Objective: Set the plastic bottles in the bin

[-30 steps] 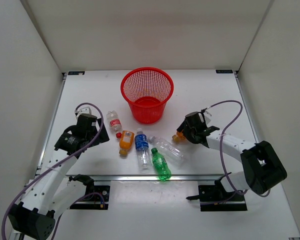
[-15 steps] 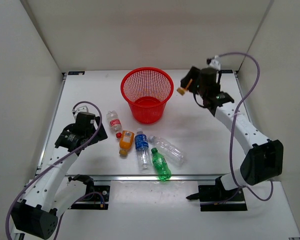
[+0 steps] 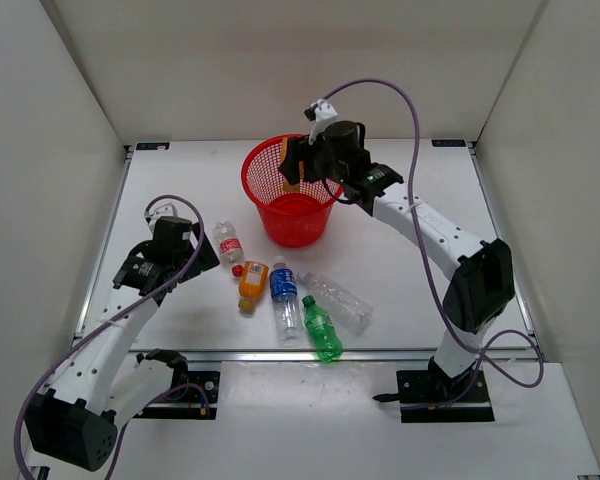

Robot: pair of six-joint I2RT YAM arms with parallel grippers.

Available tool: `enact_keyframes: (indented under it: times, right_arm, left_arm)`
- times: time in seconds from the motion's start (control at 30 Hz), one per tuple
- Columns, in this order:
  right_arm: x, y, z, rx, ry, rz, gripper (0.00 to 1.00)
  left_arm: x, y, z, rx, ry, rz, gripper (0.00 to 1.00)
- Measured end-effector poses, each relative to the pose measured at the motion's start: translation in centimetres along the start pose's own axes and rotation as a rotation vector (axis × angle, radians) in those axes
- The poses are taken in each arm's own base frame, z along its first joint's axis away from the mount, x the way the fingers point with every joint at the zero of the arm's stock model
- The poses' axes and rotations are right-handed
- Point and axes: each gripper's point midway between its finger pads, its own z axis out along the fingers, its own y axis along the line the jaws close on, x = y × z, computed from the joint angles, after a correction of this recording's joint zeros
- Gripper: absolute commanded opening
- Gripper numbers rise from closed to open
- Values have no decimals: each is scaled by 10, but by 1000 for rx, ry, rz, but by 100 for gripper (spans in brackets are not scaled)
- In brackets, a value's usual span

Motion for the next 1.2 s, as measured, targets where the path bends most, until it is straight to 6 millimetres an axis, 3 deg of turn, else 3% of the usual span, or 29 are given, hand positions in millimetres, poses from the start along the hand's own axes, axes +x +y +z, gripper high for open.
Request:
enact_keyframes:
  times: [0.1, 0.2, 0.4, 0.5, 0.6, 0.7, 0.8, 0.87, 0.93, 1.0, 1.03, 1.1, 1.2]
  right_arm:
    - [29, -6, 8, 8, 82, 3, 76]
    - [31, -12, 8, 25, 97, -1, 99]
    - [3, -24, -8, 108, 44, -36, 99]
    - [-6, -37, -43, 150, 27, -15, 100]
    - [-5, -75, -94, 243, 15, 49, 99]
    - [16, -127, -143, 379, 28, 138, 99]
    - [65, -176, -190, 526, 98, 244, 99]
    - [107, -195, -214, 596, 177, 314, 99]
    - [149, -203, -235, 643, 263, 382, 99]
    - [177, -203, -251, 661, 321, 433, 99]
    - [185, -201, -257, 665, 337, 453, 99]
    - [191, -199, -266, 673, 345, 476, 99]
    - [185, -195, -269, 664, 314, 478, 99]
  left_arm:
    - [-3, -7, 4, 15, -6, -27, 98]
    - [-5, -13, 13, 18, -2, -41, 98]
    - [4, -22, 46, -32, 55, -14, 98]
    - [8, -27, 64, -45, 75, -11, 98]
    - [10, -34, 82, -44, 86, -18, 99]
    - [9, -43, 98, -42, 89, -14, 99]
    - [3, -55, 114, -35, 87, -16, 99]
    - [0, -60, 125, -26, 75, -24, 98]
    - [1, -60, 136, -33, 74, -28, 99]
    - [4, -57, 148, -53, 85, -29, 98]
    - [7, -55, 156, -66, 99, -32, 90]
    - [13, -50, 170, -84, 126, -46, 68]
    - [11, -50, 178, -80, 132, -73, 47]
